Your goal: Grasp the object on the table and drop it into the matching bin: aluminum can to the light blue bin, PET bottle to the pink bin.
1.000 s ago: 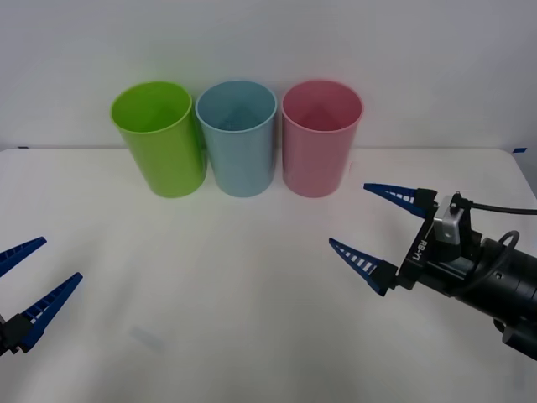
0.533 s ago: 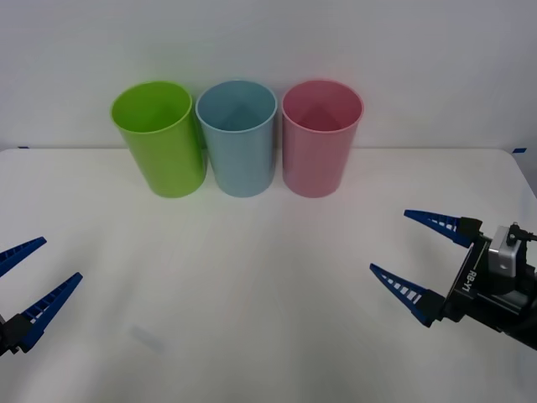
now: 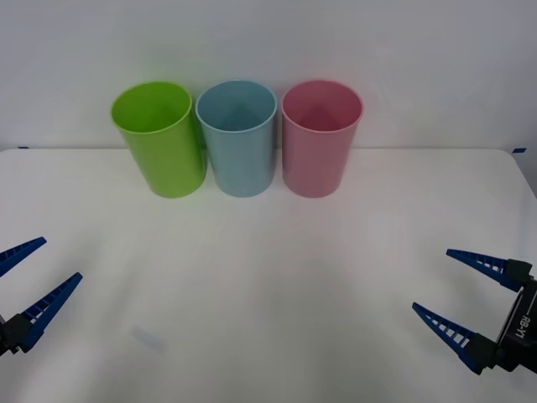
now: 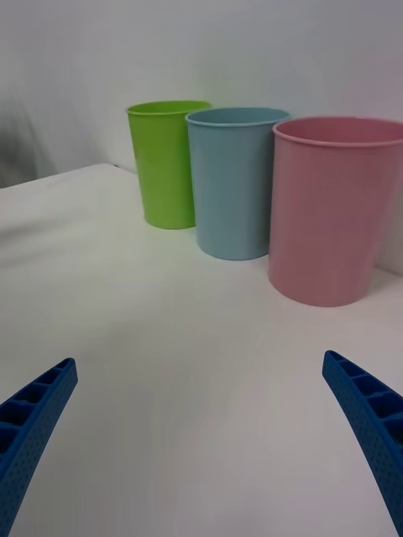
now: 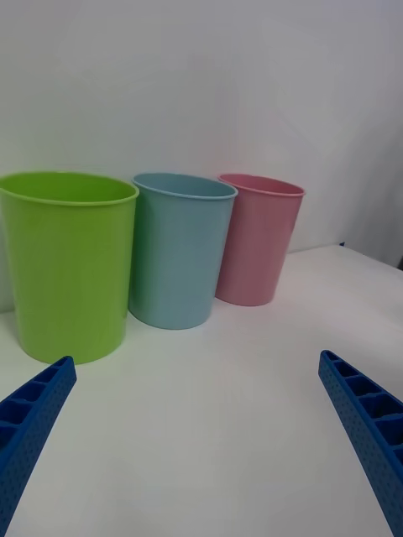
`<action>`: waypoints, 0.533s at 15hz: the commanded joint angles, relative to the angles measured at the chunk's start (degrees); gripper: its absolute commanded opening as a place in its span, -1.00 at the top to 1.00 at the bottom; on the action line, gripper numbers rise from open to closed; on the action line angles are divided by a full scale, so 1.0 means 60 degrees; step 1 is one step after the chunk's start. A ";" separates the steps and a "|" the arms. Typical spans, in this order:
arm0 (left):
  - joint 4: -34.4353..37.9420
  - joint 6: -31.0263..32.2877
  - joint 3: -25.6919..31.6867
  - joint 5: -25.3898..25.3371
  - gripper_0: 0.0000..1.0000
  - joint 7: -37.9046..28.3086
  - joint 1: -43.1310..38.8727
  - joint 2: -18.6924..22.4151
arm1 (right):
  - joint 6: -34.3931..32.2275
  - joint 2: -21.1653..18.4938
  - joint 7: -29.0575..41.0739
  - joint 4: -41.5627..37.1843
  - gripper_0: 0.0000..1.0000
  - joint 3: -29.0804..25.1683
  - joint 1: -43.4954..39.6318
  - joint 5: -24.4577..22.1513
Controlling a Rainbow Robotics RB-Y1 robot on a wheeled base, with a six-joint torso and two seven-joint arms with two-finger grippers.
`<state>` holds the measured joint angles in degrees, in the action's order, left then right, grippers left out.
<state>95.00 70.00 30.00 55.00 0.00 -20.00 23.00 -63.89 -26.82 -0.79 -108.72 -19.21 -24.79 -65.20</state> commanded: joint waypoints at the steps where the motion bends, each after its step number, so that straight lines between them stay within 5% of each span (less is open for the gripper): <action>1: 0.0000 0.0000 0.0000 0.0000 -1.00 0.0000 0.0000 0.0000 | -0.0031 0.0002 -0.0001 0.0000 -1.00 -0.0211 -0.0350 0.0012; 8: 0.0000 0.0000 0.0000 0.0000 -1.00 0.0000 0.0000 0.0000 | -0.0016 0.0002 -0.0015 0.0000 -1.00 -0.0446 -0.0643 -0.0003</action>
<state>95.00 70.00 30.00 55.00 0.00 -20.00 23.00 -64.01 -26.81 -0.88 -108.72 -21.89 -28.65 -65.19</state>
